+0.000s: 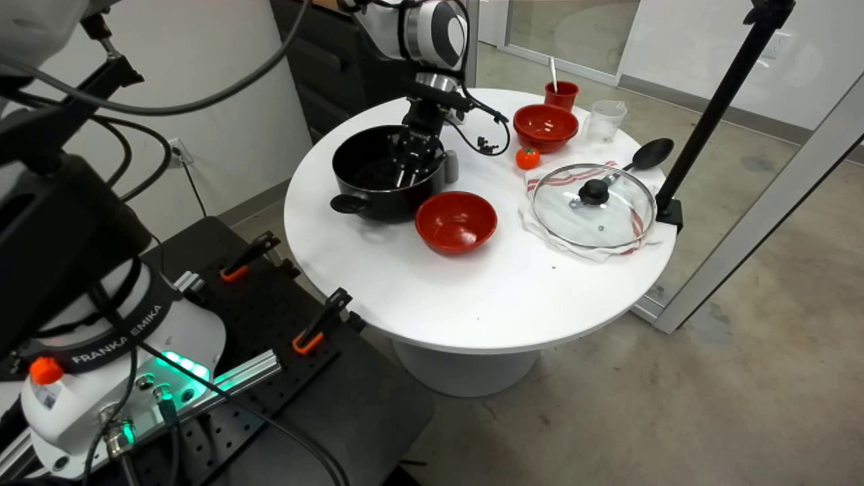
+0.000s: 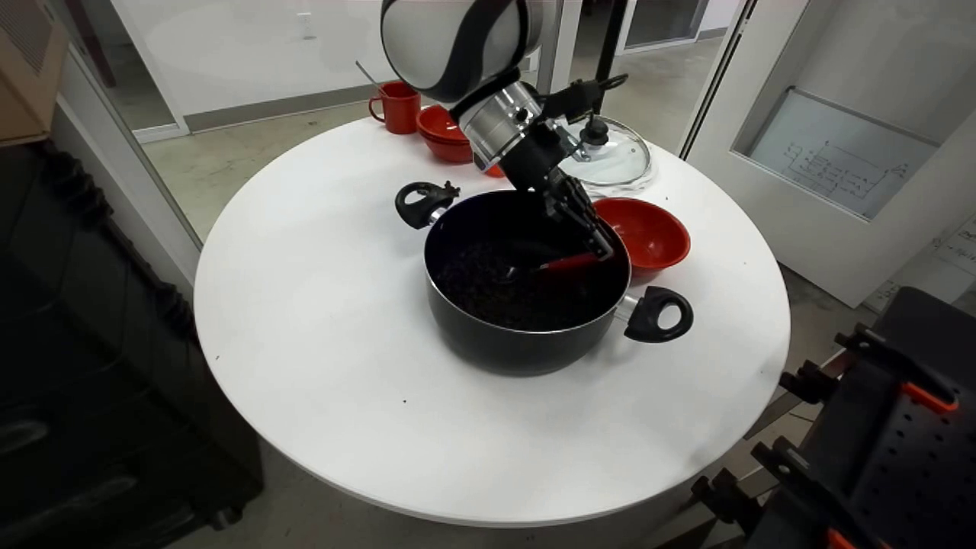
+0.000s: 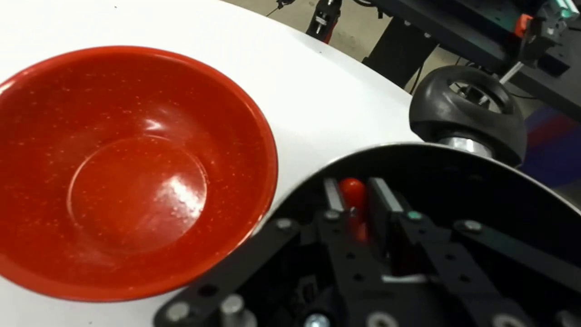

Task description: Put a spoonful of the things in the pot into the red bowl

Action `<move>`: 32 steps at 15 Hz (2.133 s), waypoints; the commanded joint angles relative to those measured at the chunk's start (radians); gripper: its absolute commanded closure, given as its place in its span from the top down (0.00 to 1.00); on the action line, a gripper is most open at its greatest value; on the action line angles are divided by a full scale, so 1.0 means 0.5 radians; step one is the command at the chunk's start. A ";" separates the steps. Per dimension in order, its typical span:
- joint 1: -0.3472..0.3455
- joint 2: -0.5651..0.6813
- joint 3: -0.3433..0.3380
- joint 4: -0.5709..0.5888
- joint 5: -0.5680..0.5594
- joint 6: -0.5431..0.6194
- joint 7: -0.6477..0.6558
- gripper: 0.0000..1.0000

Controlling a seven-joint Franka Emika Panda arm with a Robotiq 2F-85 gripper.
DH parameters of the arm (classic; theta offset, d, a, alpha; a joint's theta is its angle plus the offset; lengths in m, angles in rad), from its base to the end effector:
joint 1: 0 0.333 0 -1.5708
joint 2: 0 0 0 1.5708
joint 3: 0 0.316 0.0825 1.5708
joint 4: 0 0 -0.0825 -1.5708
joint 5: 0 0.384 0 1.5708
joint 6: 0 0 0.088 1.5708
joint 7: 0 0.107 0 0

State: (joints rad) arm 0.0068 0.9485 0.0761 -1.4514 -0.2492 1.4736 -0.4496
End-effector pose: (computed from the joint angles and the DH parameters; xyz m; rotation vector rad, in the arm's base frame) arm 0.5953 0.0171 0.0901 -2.6664 -0.8702 1.4130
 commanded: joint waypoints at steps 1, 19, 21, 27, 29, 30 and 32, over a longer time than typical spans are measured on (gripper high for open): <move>-0.101 -0.316 0.036 -0.450 -0.094 0.275 -0.211 0.05; -0.118 -1.070 0.009 -1.249 -0.223 0.826 -0.634 0.05; -0.121 -1.102 -0.006 -1.239 -0.225 0.840 -0.635 0.05; -0.170 -1.142 -0.116 -1.185 -0.306 0.830 -0.646 0.05; -0.206 -1.157 -0.163 -1.186 -0.340 0.831 -0.654 0.05; -0.228 -1.164 -0.186 -1.189 -0.353 0.836 -0.660 0.05; -0.280 -1.181 -0.229 -1.200 -0.357 0.849 -0.686 0.05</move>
State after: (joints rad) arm -0.1028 0.3883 -0.0132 -2.0309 -0.4072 1.8741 -0.7567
